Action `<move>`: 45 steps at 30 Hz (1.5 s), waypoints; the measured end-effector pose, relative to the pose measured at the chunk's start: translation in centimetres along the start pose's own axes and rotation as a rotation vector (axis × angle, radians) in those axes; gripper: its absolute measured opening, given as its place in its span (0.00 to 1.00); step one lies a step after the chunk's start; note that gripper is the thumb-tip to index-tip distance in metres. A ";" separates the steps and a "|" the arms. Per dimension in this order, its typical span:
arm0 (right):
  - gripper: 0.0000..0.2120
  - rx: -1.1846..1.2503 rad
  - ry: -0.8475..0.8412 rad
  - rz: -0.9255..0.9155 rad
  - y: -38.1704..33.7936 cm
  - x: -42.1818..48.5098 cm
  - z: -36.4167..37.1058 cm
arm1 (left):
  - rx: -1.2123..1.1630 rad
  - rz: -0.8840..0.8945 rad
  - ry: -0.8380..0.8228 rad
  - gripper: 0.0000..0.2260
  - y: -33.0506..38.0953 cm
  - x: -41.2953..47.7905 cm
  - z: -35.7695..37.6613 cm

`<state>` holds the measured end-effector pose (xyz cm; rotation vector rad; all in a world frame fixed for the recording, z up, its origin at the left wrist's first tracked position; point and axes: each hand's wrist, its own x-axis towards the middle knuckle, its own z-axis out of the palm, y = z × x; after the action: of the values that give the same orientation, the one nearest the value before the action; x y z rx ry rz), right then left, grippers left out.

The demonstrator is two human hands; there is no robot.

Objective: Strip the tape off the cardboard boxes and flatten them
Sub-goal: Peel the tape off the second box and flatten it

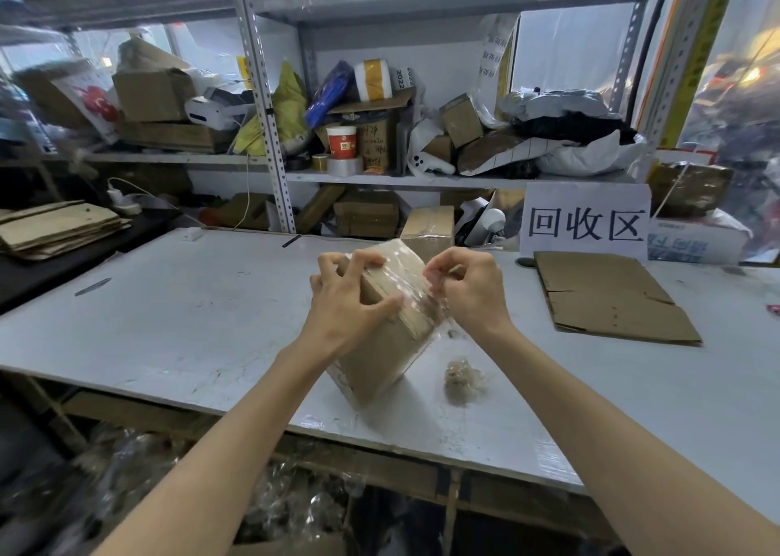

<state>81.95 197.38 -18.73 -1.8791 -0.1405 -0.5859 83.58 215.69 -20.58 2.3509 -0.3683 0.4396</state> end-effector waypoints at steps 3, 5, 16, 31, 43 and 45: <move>0.05 -0.025 -0.042 -0.015 0.0 0.2 -0.5 | -0.035 -0.021 0.047 0.21 -1.1 -0.2 -0.4; 0.04 -0.056 -0.103 0.004 0.2 0.3 -0.5 | -0.048 0.005 0.047 0.21 -1.1 -0.4 -0.2; 0.06 -0.059 -0.128 0.058 0.5 0.1 0.8 | -0.062 0.033 0.039 0.19 -0.1 -0.3 0.4; 0.06 0.109 -0.236 0.066 0.5 -0.7 -1.2 | 0.141 0.146 -0.039 0.21 2.8 0.4 -0.9; 0.27 0.119 -0.220 0.014 0.3 -1.1 -0.8 | 0.452 0.373 -0.217 0.05 4.7 2.5 -3.2; 0.25 0.110 -0.229 0.019 0.3 -0.9 -0.7 | 0.387 0.398 -0.255 0.03 4.6 2.6 -3.4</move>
<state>81.07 196.82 -19.26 -1.8341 -0.2990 -0.3416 83.48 214.37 -14.45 2.7223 -0.9564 0.4235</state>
